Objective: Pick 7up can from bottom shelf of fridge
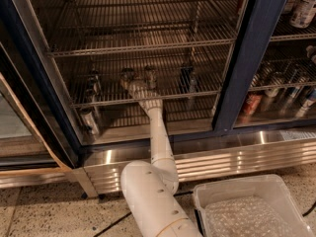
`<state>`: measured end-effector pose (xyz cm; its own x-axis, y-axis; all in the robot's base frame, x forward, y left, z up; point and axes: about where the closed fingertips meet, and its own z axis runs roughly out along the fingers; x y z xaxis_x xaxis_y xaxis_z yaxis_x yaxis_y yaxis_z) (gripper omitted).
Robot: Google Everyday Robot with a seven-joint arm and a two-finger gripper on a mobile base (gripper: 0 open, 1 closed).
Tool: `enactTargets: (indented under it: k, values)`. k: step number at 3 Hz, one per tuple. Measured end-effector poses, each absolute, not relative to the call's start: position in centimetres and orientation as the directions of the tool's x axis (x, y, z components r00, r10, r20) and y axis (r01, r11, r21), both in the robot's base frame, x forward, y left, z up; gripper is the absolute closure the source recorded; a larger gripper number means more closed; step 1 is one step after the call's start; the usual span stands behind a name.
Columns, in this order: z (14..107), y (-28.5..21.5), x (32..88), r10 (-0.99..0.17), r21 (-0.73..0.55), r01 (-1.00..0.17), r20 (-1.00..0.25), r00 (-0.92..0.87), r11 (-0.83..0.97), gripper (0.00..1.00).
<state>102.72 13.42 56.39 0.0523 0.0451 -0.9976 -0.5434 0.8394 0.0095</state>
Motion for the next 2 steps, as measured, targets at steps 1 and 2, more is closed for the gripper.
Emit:
enactTargets:
  k: [1, 2]
  values:
    - [56.2, 12.8, 102.4, 0.027, -0.001, -0.553, -0.999, 0.043, 0.833, 1.0]
    - [56.2, 12.4, 101.2, -0.014, -0.031, -0.572, -0.999, 0.035, 0.819, 1.0]
